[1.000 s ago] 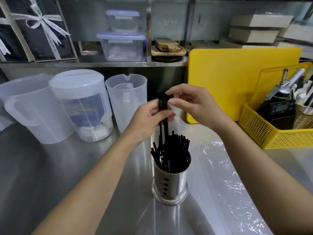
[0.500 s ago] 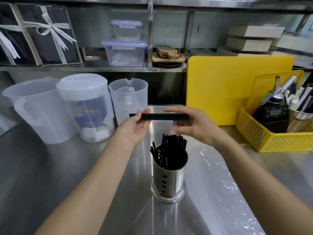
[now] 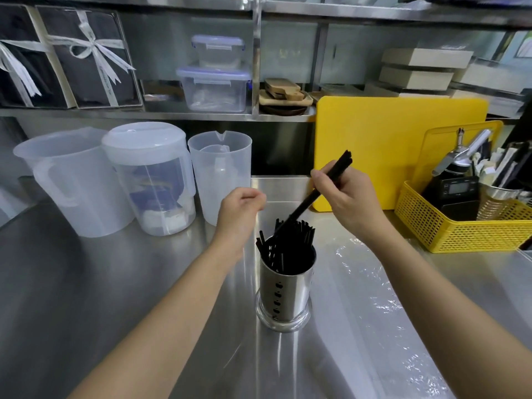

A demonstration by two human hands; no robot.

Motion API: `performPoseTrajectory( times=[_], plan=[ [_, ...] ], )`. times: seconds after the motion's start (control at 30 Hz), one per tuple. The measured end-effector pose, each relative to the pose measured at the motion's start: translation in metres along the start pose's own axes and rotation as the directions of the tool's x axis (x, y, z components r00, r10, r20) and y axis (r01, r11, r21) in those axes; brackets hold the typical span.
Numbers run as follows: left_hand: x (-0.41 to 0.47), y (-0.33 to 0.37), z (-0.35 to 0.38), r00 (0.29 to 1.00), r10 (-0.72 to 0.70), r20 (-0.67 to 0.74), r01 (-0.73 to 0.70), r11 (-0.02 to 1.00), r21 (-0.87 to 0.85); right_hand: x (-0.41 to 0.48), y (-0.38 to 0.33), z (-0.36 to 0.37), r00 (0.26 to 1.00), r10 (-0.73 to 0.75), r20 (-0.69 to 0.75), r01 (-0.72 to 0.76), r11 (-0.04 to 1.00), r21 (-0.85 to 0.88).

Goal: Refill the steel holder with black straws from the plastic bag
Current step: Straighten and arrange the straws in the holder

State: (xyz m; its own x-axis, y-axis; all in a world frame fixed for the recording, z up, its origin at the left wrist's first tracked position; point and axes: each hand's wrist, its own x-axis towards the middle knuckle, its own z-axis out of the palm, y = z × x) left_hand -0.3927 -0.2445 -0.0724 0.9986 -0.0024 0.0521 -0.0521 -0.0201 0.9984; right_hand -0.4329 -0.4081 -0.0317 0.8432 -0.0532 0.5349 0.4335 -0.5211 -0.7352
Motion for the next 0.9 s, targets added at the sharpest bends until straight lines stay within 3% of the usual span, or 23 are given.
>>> performPoseTrajectory(
  times=[0.1,0.23,0.47,0.6,0.73,0.9],
  plan=[
    [-0.007,-0.004,0.003,0.988,0.113,0.106,-0.127,0.983,0.131,-0.004,0.005,0.007,0.978,0.099,0.182,-0.066,0.982,-0.179],
    [-0.014,-0.016,0.002,0.974,0.15,0.17,-0.188,0.953,0.237,-0.016,0.023,0.024,0.899,0.247,0.362,-0.101,0.921,-0.376],
    [-0.025,-0.017,-0.016,0.965,0.192,0.176,-0.238,0.925,0.297,-0.035,0.031,0.015,0.945,0.298,0.136,-0.232,0.903,-0.362],
    [-0.038,-0.006,-0.007,0.938,0.279,0.208,-0.339,0.869,0.362,-0.047,0.032,0.003,0.947,0.297,0.125,-0.236,0.904,-0.355],
    [-0.059,0.0,0.022,0.842,0.38,0.383,-0.529,0.725,0.441,-0.072,0.04,-0.014,0.929,0.353,0.11,-0.284,0.872,-0.398],
    [-0.088,-0.013,0.076,0.739,0.361,0.569,-0.651,0.601,0.464,-0.109,0.055,-0.057,0.914,0.399,0.074,-0.3,0.786,-0.541]
  ],
)
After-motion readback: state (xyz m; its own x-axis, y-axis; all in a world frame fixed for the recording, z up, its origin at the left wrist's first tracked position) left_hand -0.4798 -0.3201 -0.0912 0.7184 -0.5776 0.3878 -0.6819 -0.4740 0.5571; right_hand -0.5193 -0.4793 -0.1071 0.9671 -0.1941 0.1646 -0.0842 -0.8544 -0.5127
